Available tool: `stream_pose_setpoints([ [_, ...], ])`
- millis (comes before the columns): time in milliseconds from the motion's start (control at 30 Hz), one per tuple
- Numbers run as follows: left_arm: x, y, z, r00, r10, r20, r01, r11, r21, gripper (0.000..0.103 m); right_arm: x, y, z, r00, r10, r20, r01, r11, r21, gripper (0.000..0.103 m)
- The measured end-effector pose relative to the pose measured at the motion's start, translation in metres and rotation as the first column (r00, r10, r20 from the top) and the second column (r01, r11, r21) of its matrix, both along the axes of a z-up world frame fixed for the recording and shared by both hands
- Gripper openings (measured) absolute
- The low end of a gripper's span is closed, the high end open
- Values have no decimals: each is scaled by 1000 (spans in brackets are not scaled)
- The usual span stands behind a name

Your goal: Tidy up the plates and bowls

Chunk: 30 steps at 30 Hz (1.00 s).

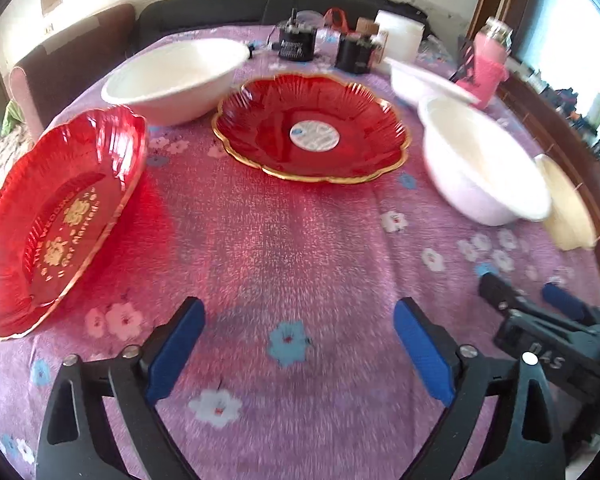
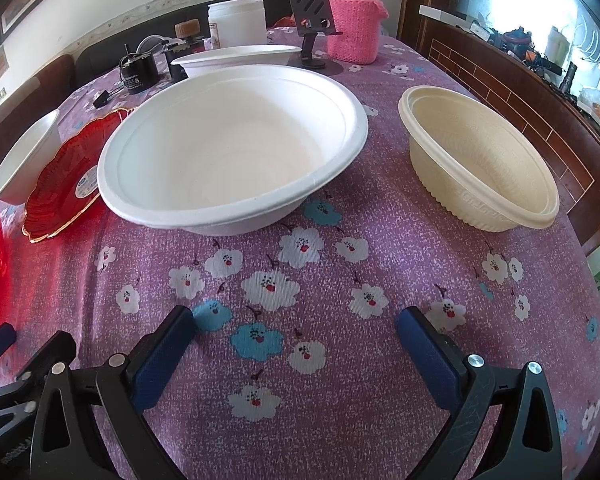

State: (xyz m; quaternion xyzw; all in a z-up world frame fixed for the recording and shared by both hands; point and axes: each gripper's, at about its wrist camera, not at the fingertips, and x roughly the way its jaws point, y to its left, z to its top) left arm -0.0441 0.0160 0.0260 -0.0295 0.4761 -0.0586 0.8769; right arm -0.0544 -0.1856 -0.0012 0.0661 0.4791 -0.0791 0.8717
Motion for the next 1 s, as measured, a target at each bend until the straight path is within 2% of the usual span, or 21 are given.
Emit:
stream_pose_setpoints([
  [67, -19, 14, 24, 996, 8, 88, -6, 1000, -23, 94, -12, -2, 6, 999, 14, 36, -16, 999, 42, 102],
  [133, -40, 30, 55, 979, 30, 204, -24, 999, -31, 94, -26, -2, 19, 995, 29, 97, -35, 998, 53, 102],
  [233, -68, 55, 106, 920, 79, 383, -68, 997, -42, 94, -48, 1, 54, 969, 60, 239, -65, 998, 11, 102],
  [300, -78, 69, 137, 877, 106, 468, -81, 994, -73, 98, -58, 6, 89, 932, 86, 352, -81, 996, -29, 102],
  [367, -85, 81, 164, 845, 123, 521, -79, 991, -107, 103, -63, 11, 125, 888, 119, 443, -101, 993, -63, 102],
  [400, -86, 86, 176, 833, 126, 539, -69, 990, -124, 103, -63, 13, 145, 862, 142, 486, -121, 990, -75, 102],
  [467, -84, 89, 190, 826, 114, 552, -43, 989, -140, 103, -55, 18, 183, 822, 180, 541, -154, 984, -94, 102],
  [567, -70, 91, 195, 842, 122, 525, -46, 987, -155, 103, -32, 22, 222, 807, 215, 550, -225, 973, -51, 103],
  [667, -60, 90, 172, 879, 137, 456, -58, 981, -184, 103, 4, 25, 228, 831, 256, 495, -337, 938, 82, 103],
  [767, -49, 79, 135, 928, 115, 354, -45, 979, -200, 103, 44, 29, 194, 867, 291, 404, -401, 889, 222, 103],
  [800, -47, 77, 126, 937, 111, 331, -43, 978, -204, 103, 58, 31, 177, 877, 306, 370, -422, 859, 290, 103],
  [867, -44, 77, 111, 947, 111, 302, -47, 976, -213, 103, 72, 30, 146, 891, 311, 331, -433, 801, 414, 102],
  [933, -42, 76, 102, 950, 109, 294, -46, 976, -213, 103, 85, 33, 117, 900, 311, 306, -432, 726, 535, 102],
  [1000, -42, 75, 98, 952, 103, 287, -44, 978, -206, 103, 99, 38, 96, 907, 307, 289, -422, 662, 620, 102],
])
